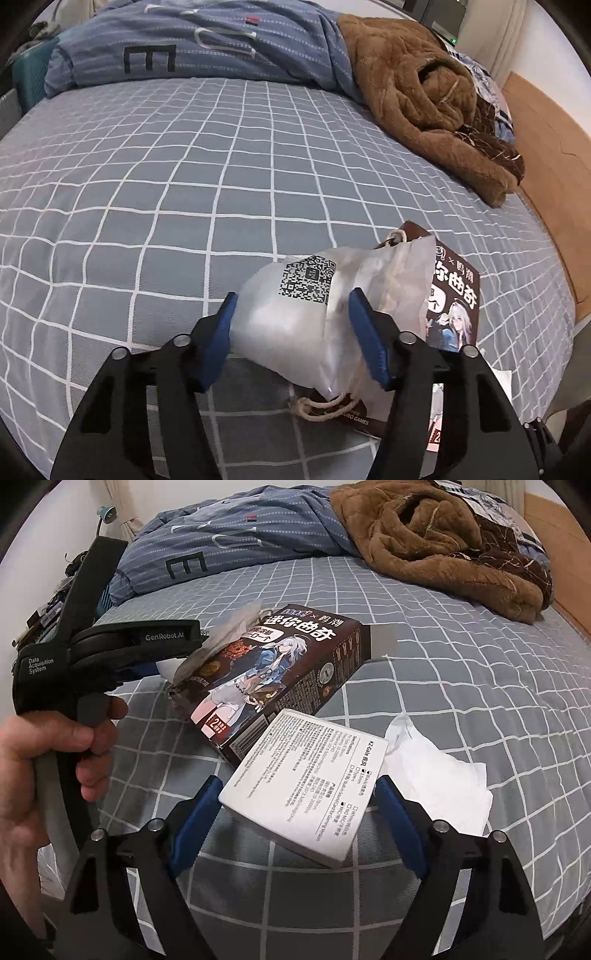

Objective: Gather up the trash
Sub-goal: 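Grasp the white drawstring bag with the left tool while the right tool grasps the white box, then lift the white bag and white box and carry them toward the bin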

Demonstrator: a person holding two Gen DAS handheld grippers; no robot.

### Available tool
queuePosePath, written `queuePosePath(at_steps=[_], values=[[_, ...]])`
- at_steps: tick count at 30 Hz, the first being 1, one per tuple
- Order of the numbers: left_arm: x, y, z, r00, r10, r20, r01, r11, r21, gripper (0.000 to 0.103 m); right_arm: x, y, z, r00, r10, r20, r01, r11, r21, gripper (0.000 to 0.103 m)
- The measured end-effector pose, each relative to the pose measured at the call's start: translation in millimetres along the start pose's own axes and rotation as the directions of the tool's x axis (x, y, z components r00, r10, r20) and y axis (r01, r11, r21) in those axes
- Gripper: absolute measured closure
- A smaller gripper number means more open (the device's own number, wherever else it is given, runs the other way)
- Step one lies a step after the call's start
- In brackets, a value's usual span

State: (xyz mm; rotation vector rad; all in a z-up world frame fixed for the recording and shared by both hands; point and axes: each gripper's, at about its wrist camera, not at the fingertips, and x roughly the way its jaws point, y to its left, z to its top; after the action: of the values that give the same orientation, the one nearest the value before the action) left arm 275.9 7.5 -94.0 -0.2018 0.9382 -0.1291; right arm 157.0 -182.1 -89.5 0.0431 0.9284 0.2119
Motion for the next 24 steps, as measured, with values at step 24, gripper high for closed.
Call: queuePosePath(at_steps=[24], values=[[-7.2, 7.0, -7.3, 0.994, 0.109, 0.021, -0.108, 0.993, -0.057, 0.08, -0.6, -6.2, 3.1, 1.0, 0.001, -0.015, -0.001, 1.0, -0.011, 0.029]])
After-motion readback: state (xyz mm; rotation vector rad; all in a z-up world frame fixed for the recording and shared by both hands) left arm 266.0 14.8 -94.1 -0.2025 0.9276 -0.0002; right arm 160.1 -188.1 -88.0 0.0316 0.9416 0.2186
